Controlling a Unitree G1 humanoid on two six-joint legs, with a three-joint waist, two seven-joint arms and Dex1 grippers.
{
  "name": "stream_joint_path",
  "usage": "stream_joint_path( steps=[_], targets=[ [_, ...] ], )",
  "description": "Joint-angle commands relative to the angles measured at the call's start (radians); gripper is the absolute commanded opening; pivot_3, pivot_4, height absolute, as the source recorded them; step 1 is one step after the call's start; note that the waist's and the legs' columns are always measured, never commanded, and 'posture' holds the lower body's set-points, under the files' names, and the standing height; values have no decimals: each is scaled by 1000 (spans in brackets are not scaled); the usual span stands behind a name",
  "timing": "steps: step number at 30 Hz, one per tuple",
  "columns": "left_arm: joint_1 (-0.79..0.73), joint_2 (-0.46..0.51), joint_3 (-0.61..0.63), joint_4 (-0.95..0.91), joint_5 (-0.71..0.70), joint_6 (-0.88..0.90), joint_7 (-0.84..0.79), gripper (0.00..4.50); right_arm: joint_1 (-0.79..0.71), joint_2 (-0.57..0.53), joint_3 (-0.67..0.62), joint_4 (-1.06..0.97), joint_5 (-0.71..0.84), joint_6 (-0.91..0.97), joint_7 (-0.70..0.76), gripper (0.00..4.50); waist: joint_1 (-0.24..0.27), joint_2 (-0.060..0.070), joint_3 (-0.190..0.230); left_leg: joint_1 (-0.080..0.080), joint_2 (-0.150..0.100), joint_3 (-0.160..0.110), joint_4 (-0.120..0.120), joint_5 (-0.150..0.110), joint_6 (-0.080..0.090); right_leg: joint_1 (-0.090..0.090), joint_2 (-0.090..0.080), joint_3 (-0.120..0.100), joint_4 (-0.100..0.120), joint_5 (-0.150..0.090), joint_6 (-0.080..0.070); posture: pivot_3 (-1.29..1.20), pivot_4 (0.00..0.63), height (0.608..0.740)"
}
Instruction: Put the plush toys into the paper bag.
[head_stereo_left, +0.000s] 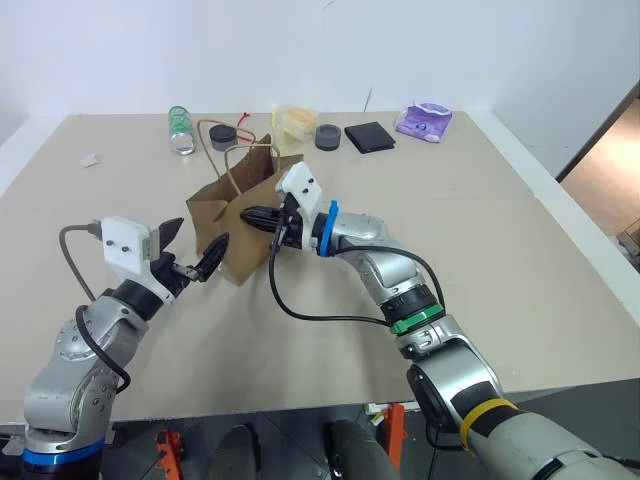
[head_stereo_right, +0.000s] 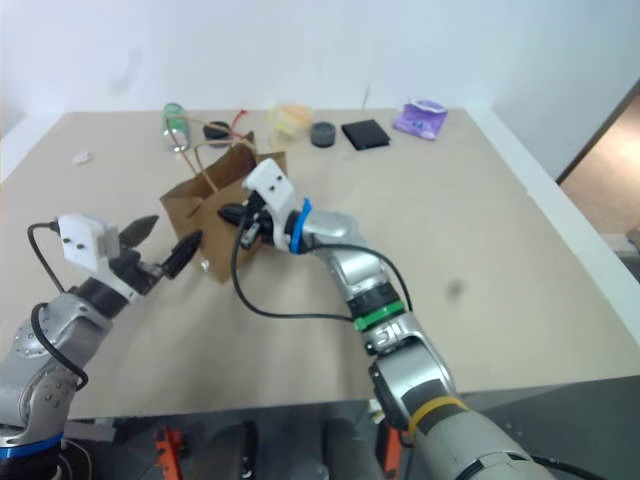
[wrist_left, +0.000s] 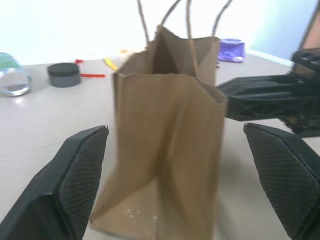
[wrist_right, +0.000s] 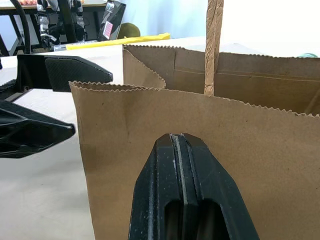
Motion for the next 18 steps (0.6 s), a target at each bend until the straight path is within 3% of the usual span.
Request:
stream_joint_path(
  steps=[1, 17, 18],
  targets=[
    [-17, -3, 16, 9, 19, -32, 1, 4500, -33, 6, -21, -16, 3, -20, 11, 84, 0, 0, 0, 0, 0, 0, 0, 0, 0, 0, 0, 0, 0, 0, 0, 0, 150, 740],
    [-149, 4, -84, 250, 78, -97, -161, 4500, -31, 6, -15, -39, -2, -13, 31, 84, 0, 0, 0, 0, 0, 0, -1, 0, 0, 0, 0, 0, 0, 0, 0, 0, 150, 740],
    [-154, 2, -85, 255, 82, -99, -161, 4243, -29, 6, -15, -43, -2, -13, 31, 26, 0, 0, 0, 0, 0, 0, -1, 0, 0, 0, 0, 0, 0, 0, 0, 0, 150, 740]
  ],
)
